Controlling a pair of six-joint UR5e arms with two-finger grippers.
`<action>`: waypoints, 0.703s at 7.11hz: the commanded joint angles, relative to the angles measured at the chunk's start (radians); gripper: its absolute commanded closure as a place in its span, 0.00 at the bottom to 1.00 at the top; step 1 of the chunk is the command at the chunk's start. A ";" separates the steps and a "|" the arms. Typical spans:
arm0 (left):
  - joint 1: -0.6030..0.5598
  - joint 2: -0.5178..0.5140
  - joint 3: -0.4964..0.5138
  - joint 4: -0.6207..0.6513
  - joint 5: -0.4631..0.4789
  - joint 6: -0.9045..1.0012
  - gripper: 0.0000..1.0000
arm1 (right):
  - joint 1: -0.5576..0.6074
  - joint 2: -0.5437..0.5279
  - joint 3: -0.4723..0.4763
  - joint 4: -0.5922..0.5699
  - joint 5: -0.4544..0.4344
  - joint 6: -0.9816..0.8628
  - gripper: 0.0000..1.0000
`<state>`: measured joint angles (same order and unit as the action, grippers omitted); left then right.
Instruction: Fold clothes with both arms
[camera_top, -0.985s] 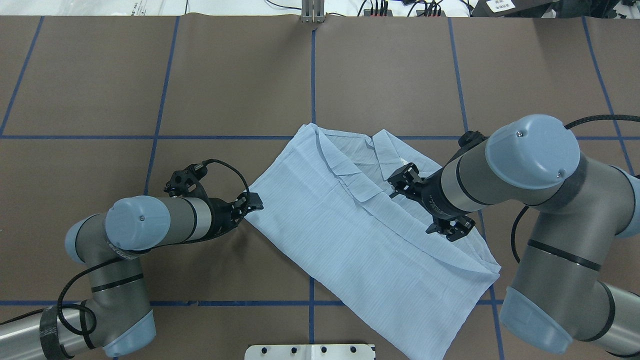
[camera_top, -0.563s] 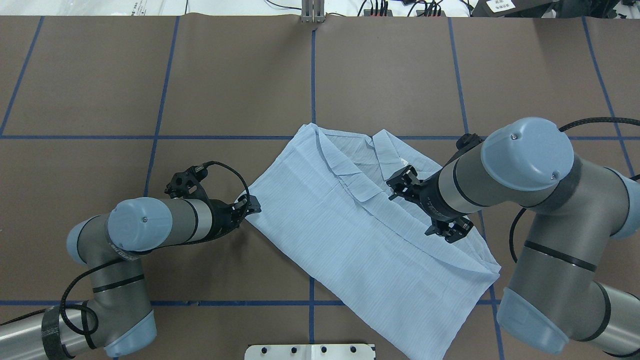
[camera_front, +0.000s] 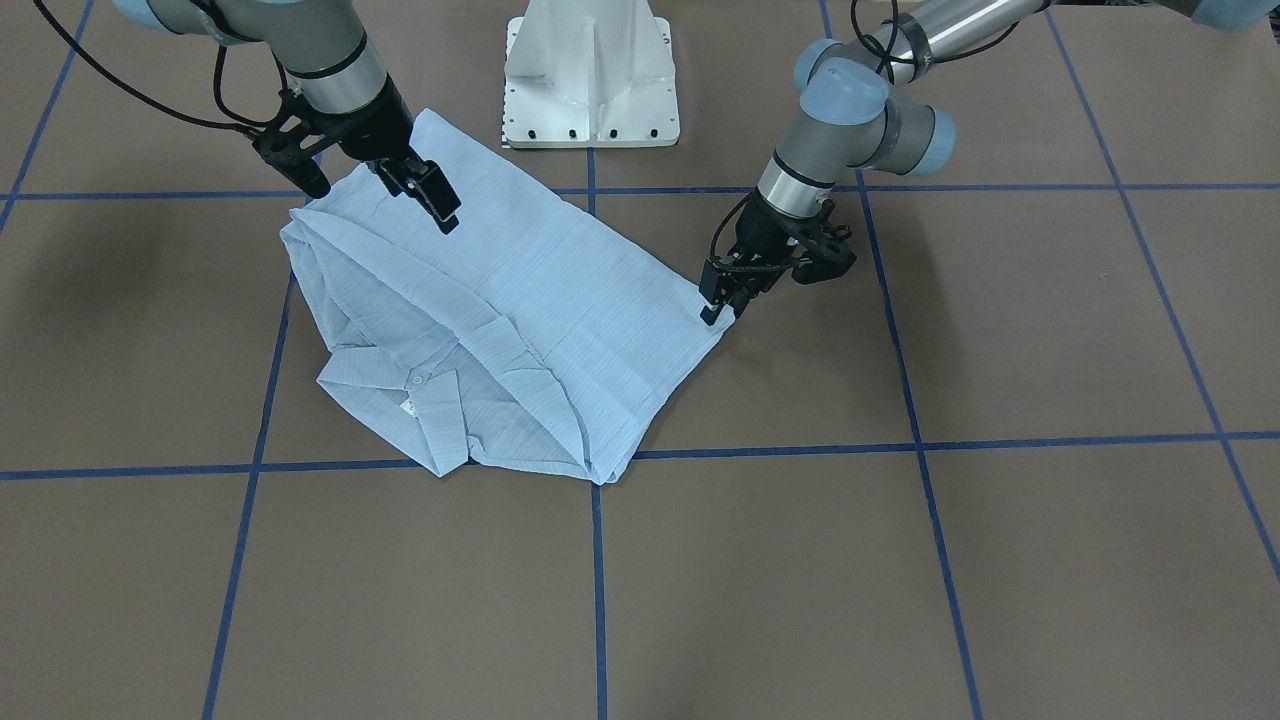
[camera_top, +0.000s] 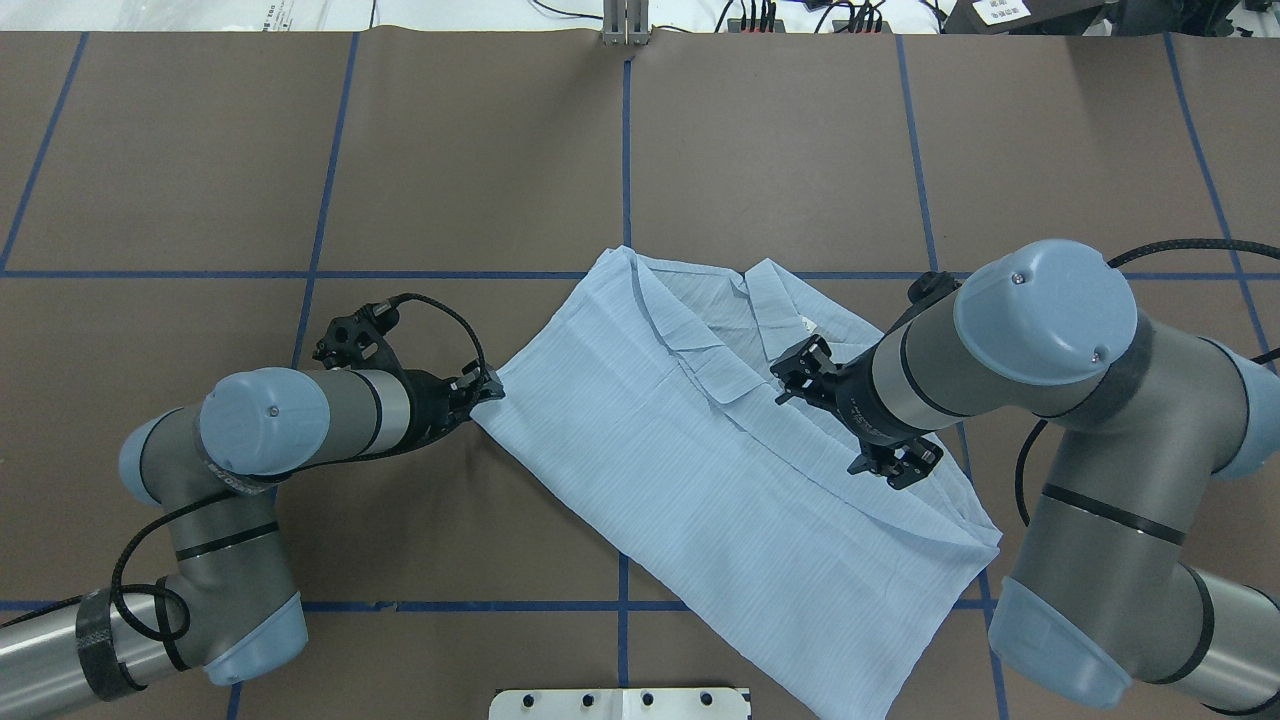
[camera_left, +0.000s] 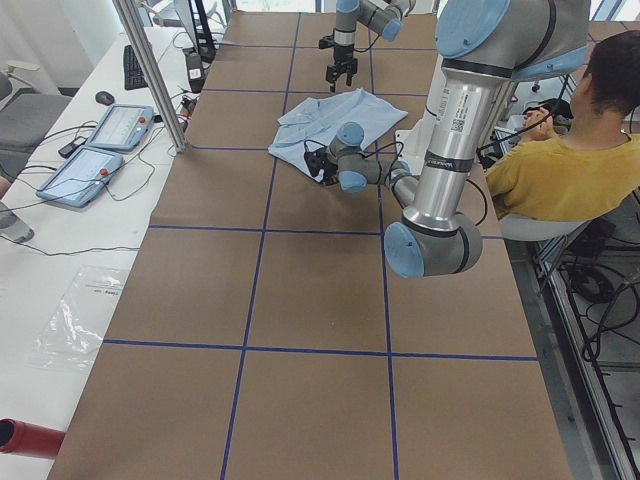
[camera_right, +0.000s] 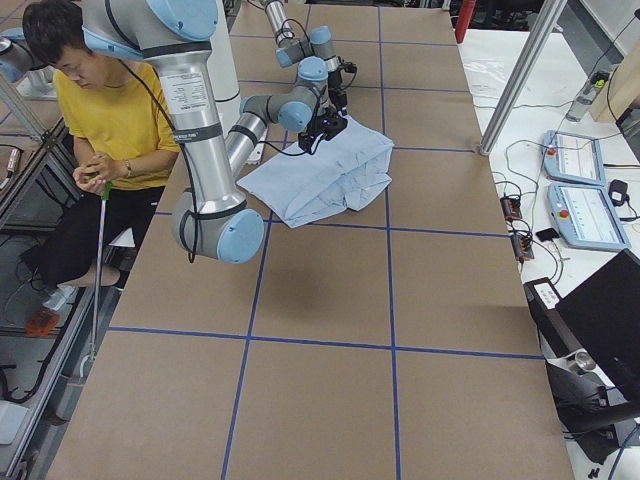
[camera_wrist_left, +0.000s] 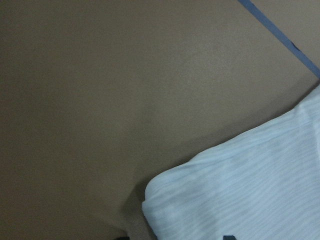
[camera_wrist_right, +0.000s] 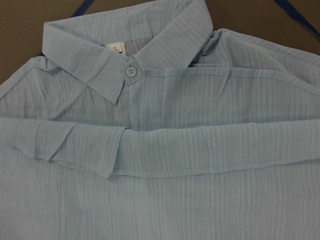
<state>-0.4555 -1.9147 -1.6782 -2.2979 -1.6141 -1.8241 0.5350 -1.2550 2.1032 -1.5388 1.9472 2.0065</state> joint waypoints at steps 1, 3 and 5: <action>-0.029 -0.021 0.017 -0.006 0.011 0.031 1.00 | -0.007 0.022 -0.009 0.002 -0.002 0.006 0.00; -0.032 -0.036 0.038 -0.006 0.011 0.031 1.00 | -0.021 0.032 -0.018 0.002 -0.046 0.008 0.00; -0.031 -0.038 0.034 0.000 0.010 0.032 0.72 | -0.024 0.036 -0.020 0.002 -0.065 0.009 0.00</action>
<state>-0.4869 -1.9509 -1.6429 -2.3012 -1.6028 -1.7926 0.5132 -1.2221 2.0842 -1.5371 1.8929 2.0149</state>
